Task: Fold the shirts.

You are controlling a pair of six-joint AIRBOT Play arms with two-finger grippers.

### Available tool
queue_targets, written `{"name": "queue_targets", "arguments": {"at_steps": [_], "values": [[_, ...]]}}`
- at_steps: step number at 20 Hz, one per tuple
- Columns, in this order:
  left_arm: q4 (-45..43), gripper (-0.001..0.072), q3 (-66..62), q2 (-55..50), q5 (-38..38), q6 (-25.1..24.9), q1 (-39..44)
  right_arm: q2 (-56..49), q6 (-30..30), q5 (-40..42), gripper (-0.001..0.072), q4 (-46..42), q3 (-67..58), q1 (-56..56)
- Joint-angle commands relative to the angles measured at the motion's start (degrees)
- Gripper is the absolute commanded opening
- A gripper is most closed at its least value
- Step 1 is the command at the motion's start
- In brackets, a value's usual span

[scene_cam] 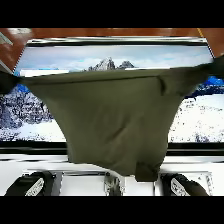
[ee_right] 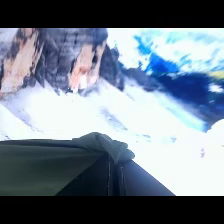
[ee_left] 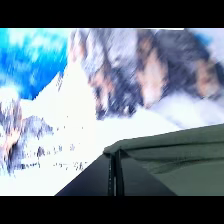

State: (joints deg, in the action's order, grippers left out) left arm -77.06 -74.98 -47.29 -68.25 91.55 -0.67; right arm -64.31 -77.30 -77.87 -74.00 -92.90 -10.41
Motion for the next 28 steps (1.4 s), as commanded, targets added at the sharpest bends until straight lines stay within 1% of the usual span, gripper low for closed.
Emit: {"name": "queue_targets", "arguments": {"at_steps": [1, 3, 5, 7, 9, 12, 14, 15, 16, 17, 18, 20, 22, 23, 24, 25, 26, 28], "values": [[-4.2, 0.0038, 7.9, -9.5, 4.2, 4.2, -1.3, -14.6, -3.4, 18.1, 0.0067, 0.2, 5.6, 7.4], [-3.9, 0.0038, 6.4, -16.7, 6.9, 4.8, -2.5, -21.6, -4.2, 30.3, 0.0068, 0.0, 5.6, 12.1], [-4.0, 0.0038, 4.6, -22.9, 8.5, 4.8, -3.3, -26.9, -8.1, 41.2, 0.0068, 0.0, 5.6, 14.6], [-4.0, 0.0038, 3.8, -27.9, 10.4, 4.8, -3.4, -30.4, -11.1, 46.5, 0.0068, 0.0, 5.6, 14.9], [-2.8, 0.0039, 3.7, -32.2, 12.6, 4.8, -3.3, -33.1, -12.2, 46.5, 0.0069, 0.0, 5.6, 14.9], [3.0, 0.0039, 3.7, -38.2, 12.2, 4.8, -3.2, -37.1, -12.9, 40.3, 0.0076, 1.5, 5.6, 15.3], [7.9, 0.0046, 3.7, -40.3, 11.1, 4.8, -3.3, -38.4, -12.9, 38.2, 0.0076, 5.5, 5.6, 15.6], [9.5, 0.0175, 3.7, -40.5, 10.5, 4.4, -3.4, -38.1, -12.9, 38.2, 0.0112, 7.5, 5.6, 15.6], [10.2, 0.0427, 3.0, -40.5, 8.8, 4.2, -3.9, -37.2, -12.9, 37.8, 0.0314, 9.3, 5.6, 15.5], [10.2, 0.0532, 1.6, -40.5, 5.2, 3.6, -5.0, -35.6, -12.3, 36.3, 0.0541, 10.0, 5.4, 15.1], [10.2, 0.0546, -0.5, -40.4, 0.0, 1.4, -6.6, -33.6, -10.8, 33.5, 0.0582, 9.1, 4.7, 14.5], [10.2, 0.0545, -4.5, -39.5, -11.6, -3.5, -11.8, -28.5, -6.8, 24.5, 0.0587, 4.9, 2.9, 11.6], [10.2, 0.0545, -3.8, -36.7, -19.1, -6.2, -17.9, -23.1, -3.2, 12.6, 0.0586, -1.9, 2.8, 6.6], [10.3, 0.0546, -1.3, -34.9, -21.4, -7.0, -20.6, -21.2, -2.4, 5.9, 0.0585, -4.7, 2.9, 3.1], [10.3, 0.0547, 3.1, -32.7, -22.3, -7.7, -22.9, -20.2, -1.6, 0.3, 0.0585, -5.4, 3.3, -0.5], [10.5, 0.0568, 9.6, -29.8, -21.6, -8.5, -24.9, -19.5, -1.3, -3.9, 0.0586, -4.9, 4.4, -4.2], [11.9, 0.0643, 17.1, -27.1, -19.8, -10.2, -26.8, -19.3, -1.3, -7.6, 0.0585, -3.4, 6.2, -8.0], [17.6, 0.0646, 30.0, -24.4, -15.5, -15.2, -30.5, -19.3, -1.4, -12.6, 0.0586, -0.2, 11.0, -13.9]]}}
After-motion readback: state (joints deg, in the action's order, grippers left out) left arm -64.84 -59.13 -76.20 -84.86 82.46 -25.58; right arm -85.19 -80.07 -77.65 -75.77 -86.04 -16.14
